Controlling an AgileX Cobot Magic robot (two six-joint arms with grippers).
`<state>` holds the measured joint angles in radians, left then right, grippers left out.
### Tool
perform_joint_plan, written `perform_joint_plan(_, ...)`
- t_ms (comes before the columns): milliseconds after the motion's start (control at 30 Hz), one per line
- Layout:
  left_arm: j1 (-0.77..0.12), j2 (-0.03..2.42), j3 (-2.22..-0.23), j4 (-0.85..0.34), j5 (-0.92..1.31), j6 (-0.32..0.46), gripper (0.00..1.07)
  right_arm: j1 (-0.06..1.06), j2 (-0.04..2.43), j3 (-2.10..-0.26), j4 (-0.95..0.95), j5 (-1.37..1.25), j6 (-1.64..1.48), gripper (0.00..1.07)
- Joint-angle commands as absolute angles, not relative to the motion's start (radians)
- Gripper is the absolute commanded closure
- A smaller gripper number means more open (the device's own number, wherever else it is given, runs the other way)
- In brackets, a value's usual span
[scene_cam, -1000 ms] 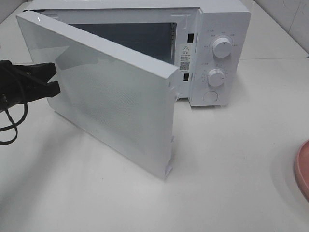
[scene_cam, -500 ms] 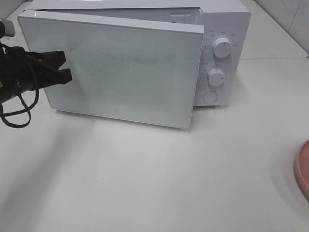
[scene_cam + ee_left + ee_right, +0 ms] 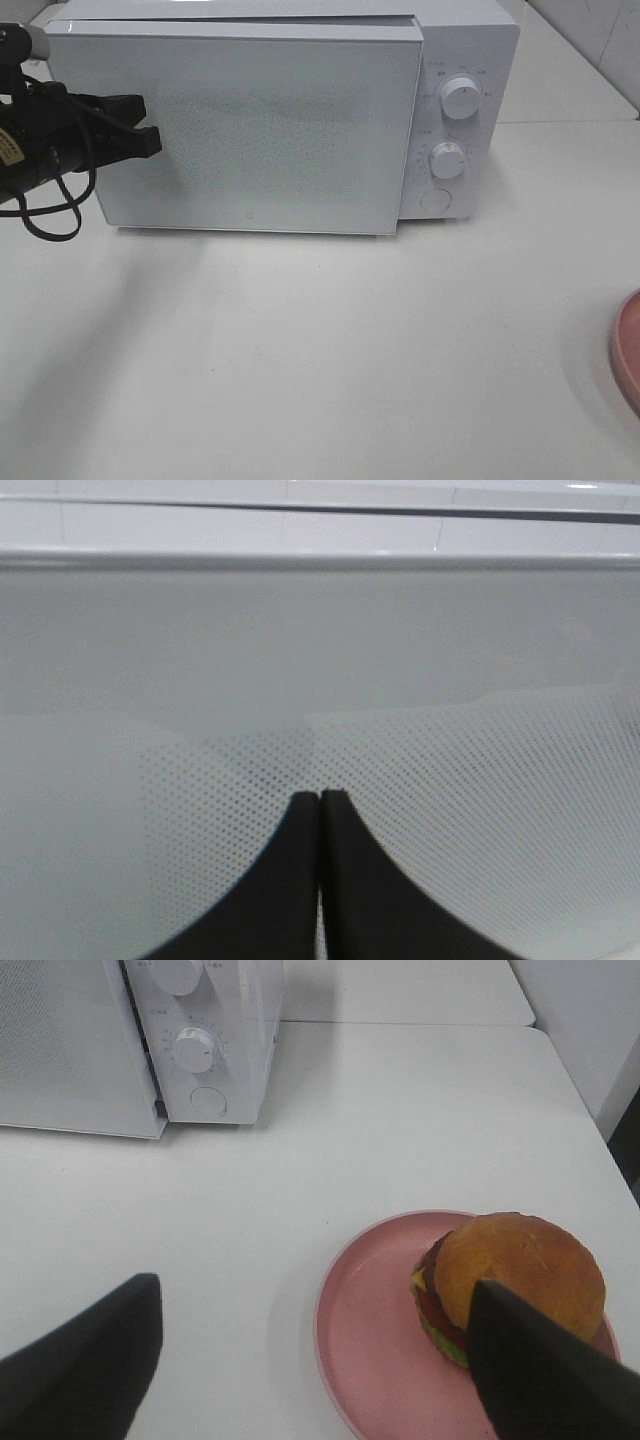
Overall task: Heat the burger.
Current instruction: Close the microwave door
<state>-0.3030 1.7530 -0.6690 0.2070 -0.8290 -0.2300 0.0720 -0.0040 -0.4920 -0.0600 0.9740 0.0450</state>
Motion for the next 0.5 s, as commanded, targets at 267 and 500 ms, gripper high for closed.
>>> perform_joint_plan(267,-0.381,1.822,-0.734,0.181,-0.823,-0.234,1.07,0.067,-0.039,-0.49,-0.063,0.961,0.037,0.32)
perform_joint_plan(500,-0.437,1.878,-0.812,0.134,-0.799,-0.223,1.07,0.067,-0.039,-0.49,-0.063,0.961,0.037,0.32)
